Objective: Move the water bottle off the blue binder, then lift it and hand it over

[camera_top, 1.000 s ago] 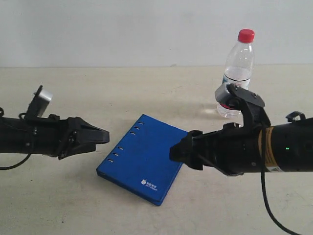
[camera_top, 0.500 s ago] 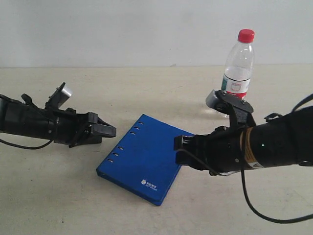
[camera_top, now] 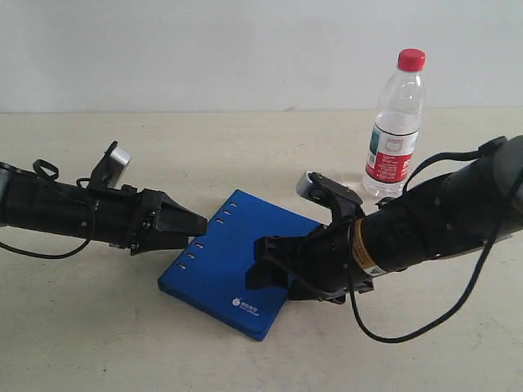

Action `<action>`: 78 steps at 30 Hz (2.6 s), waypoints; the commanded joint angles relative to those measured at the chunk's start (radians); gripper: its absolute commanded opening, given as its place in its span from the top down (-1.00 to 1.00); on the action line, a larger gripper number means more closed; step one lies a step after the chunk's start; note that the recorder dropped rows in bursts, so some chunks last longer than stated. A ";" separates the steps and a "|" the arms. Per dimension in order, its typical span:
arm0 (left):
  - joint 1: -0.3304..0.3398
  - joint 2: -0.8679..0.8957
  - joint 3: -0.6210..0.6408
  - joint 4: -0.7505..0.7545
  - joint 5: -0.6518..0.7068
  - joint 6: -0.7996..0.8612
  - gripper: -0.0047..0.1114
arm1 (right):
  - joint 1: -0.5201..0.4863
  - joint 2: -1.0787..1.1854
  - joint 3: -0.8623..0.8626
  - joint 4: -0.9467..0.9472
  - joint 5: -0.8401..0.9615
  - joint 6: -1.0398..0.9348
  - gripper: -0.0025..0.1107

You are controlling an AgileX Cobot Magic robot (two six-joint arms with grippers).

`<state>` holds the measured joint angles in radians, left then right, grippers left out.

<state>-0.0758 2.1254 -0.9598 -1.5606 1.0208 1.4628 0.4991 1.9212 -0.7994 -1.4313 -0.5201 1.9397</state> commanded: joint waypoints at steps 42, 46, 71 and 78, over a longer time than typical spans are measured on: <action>-0.004 -0.003 -0.002 0.009 -0.110 0.216 -0.13 | 0.000 0.076 -0.075 -0.017 -0.251 -0.465 0.96; -0.004 -0.003 -0.002 -0.021 0.065 0.320 -0.13 | 0.000 0.076 -0.075 -0.013 -0.376 -0.549 0.96; 0.007 -0.003 -0.002 -0.061 0.200 0.432 0.84 | 0.000 0.074 -0.075 -0.088 -0.199 -0.488 0.13; 0.045 -0.108 0.031 -0.065 0.154 0.444 0.84 | 0.000 0.004 -0.075 -0.312 -0.187 -0.275 -0.36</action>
<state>-0.0384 2.0832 -0.9436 -1.6158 1.1778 1.8700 0.5011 1.9567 -0.8745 -1.6177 -0.7754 1.5683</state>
